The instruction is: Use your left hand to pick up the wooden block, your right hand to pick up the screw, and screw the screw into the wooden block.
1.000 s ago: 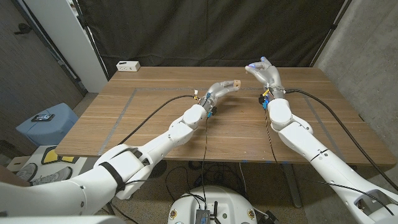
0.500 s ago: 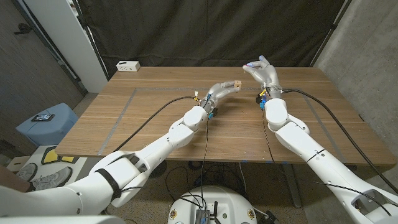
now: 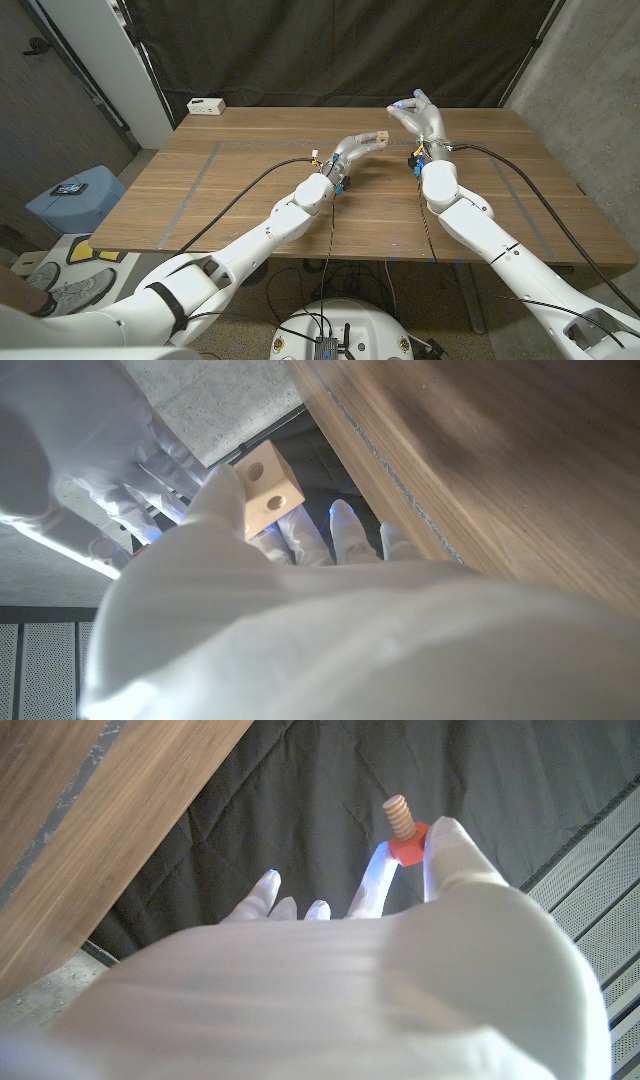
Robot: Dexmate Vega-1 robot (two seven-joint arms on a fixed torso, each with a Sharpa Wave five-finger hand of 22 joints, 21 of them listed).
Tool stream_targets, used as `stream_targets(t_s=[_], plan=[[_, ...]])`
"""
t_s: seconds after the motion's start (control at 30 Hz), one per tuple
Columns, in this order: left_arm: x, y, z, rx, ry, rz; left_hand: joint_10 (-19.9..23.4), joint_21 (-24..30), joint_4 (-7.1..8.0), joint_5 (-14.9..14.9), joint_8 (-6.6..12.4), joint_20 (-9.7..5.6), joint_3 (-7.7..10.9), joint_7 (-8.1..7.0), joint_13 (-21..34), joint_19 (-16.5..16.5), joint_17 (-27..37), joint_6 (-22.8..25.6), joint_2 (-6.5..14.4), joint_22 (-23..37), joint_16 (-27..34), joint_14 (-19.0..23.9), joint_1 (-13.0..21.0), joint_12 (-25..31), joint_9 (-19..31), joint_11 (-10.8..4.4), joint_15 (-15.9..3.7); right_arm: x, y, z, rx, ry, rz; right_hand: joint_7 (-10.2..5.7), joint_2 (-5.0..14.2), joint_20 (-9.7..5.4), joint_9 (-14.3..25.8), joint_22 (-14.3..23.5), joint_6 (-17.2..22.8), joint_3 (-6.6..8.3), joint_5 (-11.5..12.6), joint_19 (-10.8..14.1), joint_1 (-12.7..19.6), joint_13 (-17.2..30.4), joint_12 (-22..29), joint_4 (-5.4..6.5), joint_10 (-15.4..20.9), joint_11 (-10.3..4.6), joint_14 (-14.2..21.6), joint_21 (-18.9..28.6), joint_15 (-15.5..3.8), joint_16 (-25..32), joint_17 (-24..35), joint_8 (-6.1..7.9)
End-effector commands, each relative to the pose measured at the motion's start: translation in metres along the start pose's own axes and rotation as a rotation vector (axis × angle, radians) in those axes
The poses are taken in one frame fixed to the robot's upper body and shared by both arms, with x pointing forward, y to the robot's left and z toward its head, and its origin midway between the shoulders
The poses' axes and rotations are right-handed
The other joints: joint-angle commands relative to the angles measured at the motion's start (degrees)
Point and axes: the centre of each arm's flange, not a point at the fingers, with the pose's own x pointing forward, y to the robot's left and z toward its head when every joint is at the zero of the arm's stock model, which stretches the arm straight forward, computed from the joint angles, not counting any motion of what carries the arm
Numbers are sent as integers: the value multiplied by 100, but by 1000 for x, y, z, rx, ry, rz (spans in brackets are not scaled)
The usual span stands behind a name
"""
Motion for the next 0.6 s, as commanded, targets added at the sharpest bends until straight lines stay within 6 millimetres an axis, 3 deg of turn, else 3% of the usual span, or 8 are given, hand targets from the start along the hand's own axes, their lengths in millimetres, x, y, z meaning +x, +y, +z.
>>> stream_targets(t_s=[0.03,0.6], plan=[[-6,-5,3,-3,-5,-6,-25,38,-23,41,15,5,-3,15,33,-4,3,-41,60,10,-2,-25,13,-28,13,9,-317,-10,9,6,10,0,-11,29,55,19,12,13,43,-33,55,64,27,27,-24,-2,65,4,61,-6,-19,35,2,35],[-4,-10,1,-2,3,-27,-47,43,-30,42,22,-8,-7,-11,35,13,2,-23,56,10,6,-3,24,-36,13,7,-320,-20,23,3,32,3,11,3,12,-12,-33,12,90,-64,74,92,51,30,-42,-31,85,-29,87,-12,-27,23,-7,65]])
